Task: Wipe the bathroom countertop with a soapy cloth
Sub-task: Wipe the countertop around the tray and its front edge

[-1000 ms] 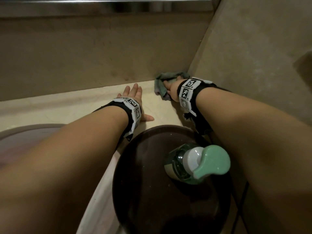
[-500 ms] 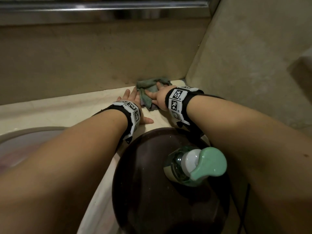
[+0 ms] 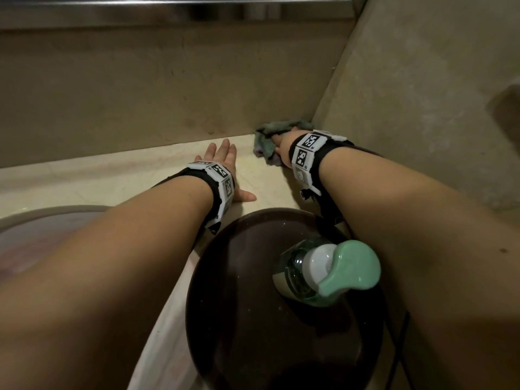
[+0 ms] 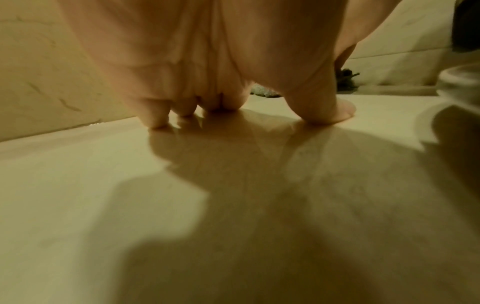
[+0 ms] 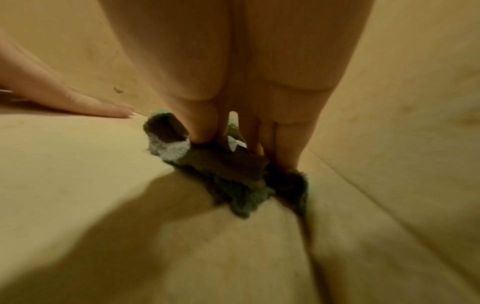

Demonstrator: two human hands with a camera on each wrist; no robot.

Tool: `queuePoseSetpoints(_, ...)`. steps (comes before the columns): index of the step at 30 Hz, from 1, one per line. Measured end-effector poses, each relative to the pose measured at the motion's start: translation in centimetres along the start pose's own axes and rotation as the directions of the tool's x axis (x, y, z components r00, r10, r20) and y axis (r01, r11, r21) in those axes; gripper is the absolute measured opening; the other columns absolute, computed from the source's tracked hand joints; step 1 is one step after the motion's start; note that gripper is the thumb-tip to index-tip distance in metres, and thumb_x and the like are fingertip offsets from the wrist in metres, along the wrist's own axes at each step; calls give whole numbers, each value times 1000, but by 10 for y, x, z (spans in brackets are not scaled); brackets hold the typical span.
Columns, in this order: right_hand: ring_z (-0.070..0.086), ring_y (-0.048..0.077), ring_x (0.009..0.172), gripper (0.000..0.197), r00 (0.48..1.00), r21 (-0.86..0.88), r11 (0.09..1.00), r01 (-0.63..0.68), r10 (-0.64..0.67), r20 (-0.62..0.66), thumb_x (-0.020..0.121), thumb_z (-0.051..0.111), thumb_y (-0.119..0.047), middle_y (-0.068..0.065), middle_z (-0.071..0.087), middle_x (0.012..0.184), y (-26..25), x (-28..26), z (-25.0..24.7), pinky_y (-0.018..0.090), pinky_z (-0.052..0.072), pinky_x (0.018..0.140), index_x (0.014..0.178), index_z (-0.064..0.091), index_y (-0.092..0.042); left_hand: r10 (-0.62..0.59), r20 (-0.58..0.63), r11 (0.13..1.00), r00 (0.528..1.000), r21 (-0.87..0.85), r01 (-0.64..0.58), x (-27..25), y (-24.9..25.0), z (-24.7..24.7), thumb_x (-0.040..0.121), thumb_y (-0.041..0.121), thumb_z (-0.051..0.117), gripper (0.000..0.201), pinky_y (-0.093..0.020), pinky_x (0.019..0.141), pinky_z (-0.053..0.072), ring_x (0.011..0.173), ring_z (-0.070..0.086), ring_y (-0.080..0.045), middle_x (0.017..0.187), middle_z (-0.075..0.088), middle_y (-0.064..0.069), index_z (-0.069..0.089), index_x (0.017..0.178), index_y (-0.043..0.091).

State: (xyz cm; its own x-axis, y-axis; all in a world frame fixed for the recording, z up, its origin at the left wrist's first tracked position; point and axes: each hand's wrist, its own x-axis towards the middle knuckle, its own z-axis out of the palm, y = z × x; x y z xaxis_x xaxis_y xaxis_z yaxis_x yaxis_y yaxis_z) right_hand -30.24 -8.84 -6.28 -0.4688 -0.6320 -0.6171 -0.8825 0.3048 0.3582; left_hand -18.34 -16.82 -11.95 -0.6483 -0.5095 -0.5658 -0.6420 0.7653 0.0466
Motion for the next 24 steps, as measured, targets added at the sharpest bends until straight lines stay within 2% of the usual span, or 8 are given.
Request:
queuePoseSetpoints(3, 17, 25, 146, 57, 998, 36, 997, -66, 66, 9, 102, 34, -28, 13, 13, 158, 5, -2, 7, 35, 18, 116, 150, 14, -7, 9, -5, 1000, 1000, -7, -9, 1, 0, 1, 69, 70, 62, 124, -47, 120, 3, 149, -11, -25, 159, -19, 2, -12, 151, 16)
queuePoseSetpoints(7, 18, 32, 145, 69, 991, 0, 996, -95, 94, 100, 99, 38, -37, 16, 8, 159, 5, -3, 21, 44, 25, 116, 152, 0, -13, 9, -5, 1000, 1000, 1, -9, 2, -2, -1, 69, 71, 60, 123, -48, 119, 4, 149, -11, -26, 159, -20, 1, -13, 151, 16)
queuePoseSetpoints(12, 41, 35, 134, 68, 994, -76, 996, 36, -28, 102, 98, 44, -31, 22, 25, 153, -2, -6, 22, 47, 43, 103, 152, 5, -16, -37, -8, 999, 999, 7, 37, 7, -17, -10, 70, 72, 58, 122, -49, 119, 5, 149, -11, -26, 159, -19, 1, -13, 151, 16)
queuePoseSetpoints(14, 44, 35, 132, 67, 989, -130, 989, 69, -50, 142, 98, 46, -29, 23, 28, 152, -4, -10, 25, 48, 46, 100, 152, 8, -19, -30, -9, 999, 1000, 17, 30, 5, -18, -10, 70, 73, 58, 121, -49, 119, 6, 149, -10, -26, 160, -18, 1, -12, 151, 16)
queuePoseSetpoints(15, 44, 35, 131, 66, 981, -114, 992, 54, -32, 190, 98, 47, -29, 23, 29, 151, -3, -27, 42, 48, 46, 100, 151, 10, -20, 22, 3, 999, 1000, 30, -22, -3, -5, -1, 70, 73, 58, 121, -49, 119, 6, 149, -10, -27, 160, -18, 0, -12, 151, 16)
queuePoseSetpoints(18, 45, 35, 130, 65, 981, -137, 989, 47, -20, 193, 97, 47, -30, 22, 25, 153, -3, -28, 53, 48, 46, 100, 151, 11, -22, 16, -5, 999, 1000, 33, -16, -4, -2, 1, 70, 73, 58, 122, -49, 120, 7, 149, -9, -27, 160, -18, 0, -12, 152, 16)
queuePoseSetpoints(20, 40, 36, 134, 68, 982, -125, 991, 54, -30, 188, 98, 46, -29, 23, 19, 155, -2, -24, 56, 45, 43, 104, 152, 6, -19, 7, -4, 999, 1000, 37, -6, -3, -4, 1, 70, 74, 57, 122, -49, 119, 7, 149, -9, -27, 160, -18, 0, -12, 151, 16)
queuePoseSetpoints(24, 1, 38, 147, 71, 968, -80, 996, -30, 49, 244, 100, 38, -31, 16, -9, 159, -3, -15, 57, 55, 24, 113, 151, -11, -21, 11, -7, 999, 1000, 37, -11, -6, 2, -3, 71, 73, 57, 121, -50, 119, 7, 149, -10, -26, 160, -19, 1, -13, 151, 16)
